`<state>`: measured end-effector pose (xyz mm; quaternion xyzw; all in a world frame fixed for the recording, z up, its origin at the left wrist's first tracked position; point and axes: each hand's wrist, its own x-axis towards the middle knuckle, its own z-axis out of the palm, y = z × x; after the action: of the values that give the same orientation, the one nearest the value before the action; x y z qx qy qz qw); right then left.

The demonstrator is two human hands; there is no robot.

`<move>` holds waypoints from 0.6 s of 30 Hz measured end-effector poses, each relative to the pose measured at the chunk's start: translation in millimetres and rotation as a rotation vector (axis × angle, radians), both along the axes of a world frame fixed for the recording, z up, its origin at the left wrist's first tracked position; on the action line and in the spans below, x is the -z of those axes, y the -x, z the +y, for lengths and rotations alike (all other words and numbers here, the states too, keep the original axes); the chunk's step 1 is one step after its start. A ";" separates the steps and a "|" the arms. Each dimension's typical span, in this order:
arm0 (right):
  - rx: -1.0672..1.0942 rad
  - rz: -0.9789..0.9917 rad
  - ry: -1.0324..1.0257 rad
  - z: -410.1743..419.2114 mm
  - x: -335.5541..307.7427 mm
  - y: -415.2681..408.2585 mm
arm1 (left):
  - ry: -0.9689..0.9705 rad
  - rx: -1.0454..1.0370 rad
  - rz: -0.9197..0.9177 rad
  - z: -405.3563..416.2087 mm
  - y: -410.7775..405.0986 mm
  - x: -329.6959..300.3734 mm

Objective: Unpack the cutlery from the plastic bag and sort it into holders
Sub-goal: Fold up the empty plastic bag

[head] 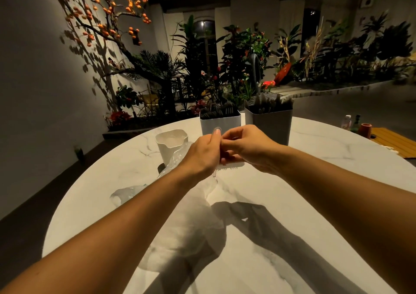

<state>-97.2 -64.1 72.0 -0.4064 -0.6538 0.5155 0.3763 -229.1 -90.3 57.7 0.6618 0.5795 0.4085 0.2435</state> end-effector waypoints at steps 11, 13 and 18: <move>0.042 -0.092 -0.386 23.4 -34.4 53.8 | -0.013 0.099 -0.207 15.6 50.4 -27.0; 0.089 -0.107 -0.424 31.5 -39.4 62.7 | -0.111 -0.002 -0.175 24.2 64.1 -30.5; 0.267 -0.182 -0.598 62.0 -45.5 85.1 | -0.266 -0.143 0.008 41.6 108.2 -38.6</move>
<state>-182.3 -2.1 117.5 -0.4045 -0.7479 0.2086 0.4833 -337.3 -48.7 96.2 0.6468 0.5669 0.4953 0.1217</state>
